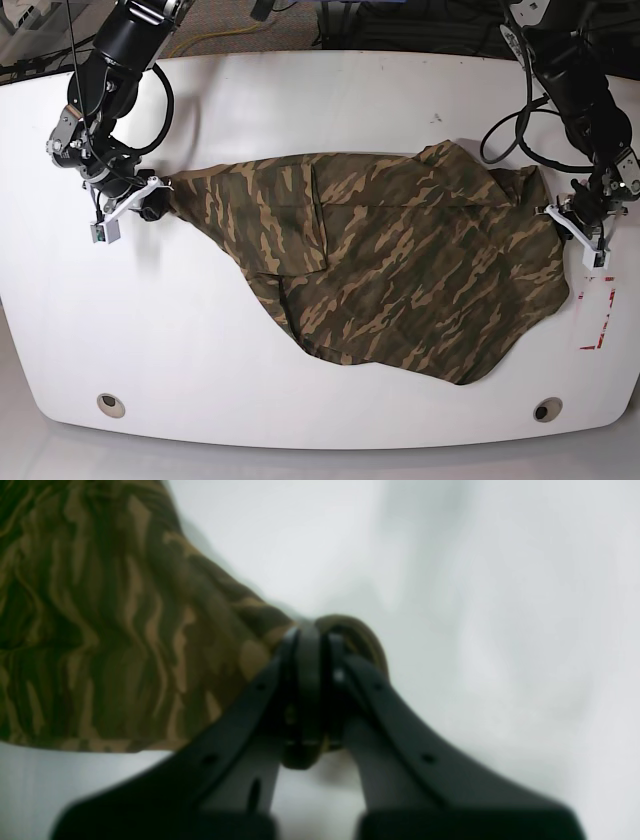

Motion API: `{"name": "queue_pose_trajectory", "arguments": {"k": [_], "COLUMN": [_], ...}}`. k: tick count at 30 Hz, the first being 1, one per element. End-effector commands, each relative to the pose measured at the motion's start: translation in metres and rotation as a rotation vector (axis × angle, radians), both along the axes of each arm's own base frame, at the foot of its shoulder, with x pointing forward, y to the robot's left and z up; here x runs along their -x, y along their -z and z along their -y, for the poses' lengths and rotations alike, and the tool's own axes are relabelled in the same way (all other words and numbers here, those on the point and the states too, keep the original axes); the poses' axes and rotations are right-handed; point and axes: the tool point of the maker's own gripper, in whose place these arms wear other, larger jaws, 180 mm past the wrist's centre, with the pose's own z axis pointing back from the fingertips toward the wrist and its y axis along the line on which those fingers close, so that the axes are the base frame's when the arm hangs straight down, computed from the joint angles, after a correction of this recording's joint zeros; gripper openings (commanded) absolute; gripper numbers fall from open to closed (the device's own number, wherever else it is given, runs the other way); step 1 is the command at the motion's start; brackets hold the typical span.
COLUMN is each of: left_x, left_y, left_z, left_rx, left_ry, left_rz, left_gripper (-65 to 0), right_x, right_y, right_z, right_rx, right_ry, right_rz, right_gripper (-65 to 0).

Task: Fold the T-shirt properly
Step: 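Lay the shirt flat, left gripper releasing and regrasping the shirt edge, then drag the left gripper along the shirt edge away from the right gripper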

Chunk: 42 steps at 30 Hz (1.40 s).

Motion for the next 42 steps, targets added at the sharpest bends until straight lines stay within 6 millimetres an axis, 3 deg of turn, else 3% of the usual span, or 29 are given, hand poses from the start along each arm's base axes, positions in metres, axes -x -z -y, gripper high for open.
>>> {"name": "queue_pose_trajectory", "arguments": {"k": [1, 2, 7, 11, 19, 26, 28, 31, 35, 37, 42], "left_x": [0.001, 0.007, 0.030, 0.057, 0.098, 0.106, 0.106, 0.104, 0.103, 0.104, 0.104], "left_y": [-0.027, -0.035, -0.051, -0.067, -0.070, -0.074, -0.073, -0.072, -0.072, -0.072, -0.070], "left_z": [-0.014, -0.023, -0.031, -0.057, -0.097, -0.107, -0.107, -0.103, -0.102, -0.103, -0.104], "left_rx": [-0.074, -0.120, -0.231, -0.314, -0.389, -0.409, -0.409, -0.407, -0.404, -0.405, -0.395], "left_ry": [0.010, 0.013, 0.060, 0.029, -0.020, -0.039, -0.036, -0.023, -0.020, -0.023, -0.030], "left_rz": [0.039, 0.030, 0.001, -0.015, -0.095, -0.105, -0.108, -0.111, -0.108, -0.107, -0.110], "left_gripper": [-64.6, -64.6, -64.6, -64.6, -64.4, -63.6, -59.6, -38.8, -16.0, -11.9, -11.9], "right_x": [-0.013, -0.013, -0.013, -0.013, -0.013, -0.012, -0.012, -0.012, -0.012, -0.012, -0.012], "right_y": [-0.019, -0.019, -0.019, -0.018, -0.018, -0.018, -0.018, -0.018, -0.017, -0.017, -0.017], "right_z": [0.007, 0.007, 0.007, 0.006, 0.005, 0.005, 0.005, 0.004, 0.004, 0.004, 0.004], "right_rx": [0.016, 0.016, 0.016, 0.012, 0.013, 0.011, 0.011, 0.010, 0.008, 0.008, 0.008], "right_ry": [0.003, 0.003, 0.003, 0.003, 0.002, 0.002, 0.002, 0.002, 0.001, 0.001, 0.001], "right_rz": [0.066, 0.066, 0.066, 0.066, 0.066, 0.065, 0.065, 0.065, 0.063, 0.063, 0.063], "right_gripper": [-65.0, -65.0, -65.0, -65.0, -65.0, -65.0, -65.0, -65.0, -65.0, -65.0, -65.0]}}
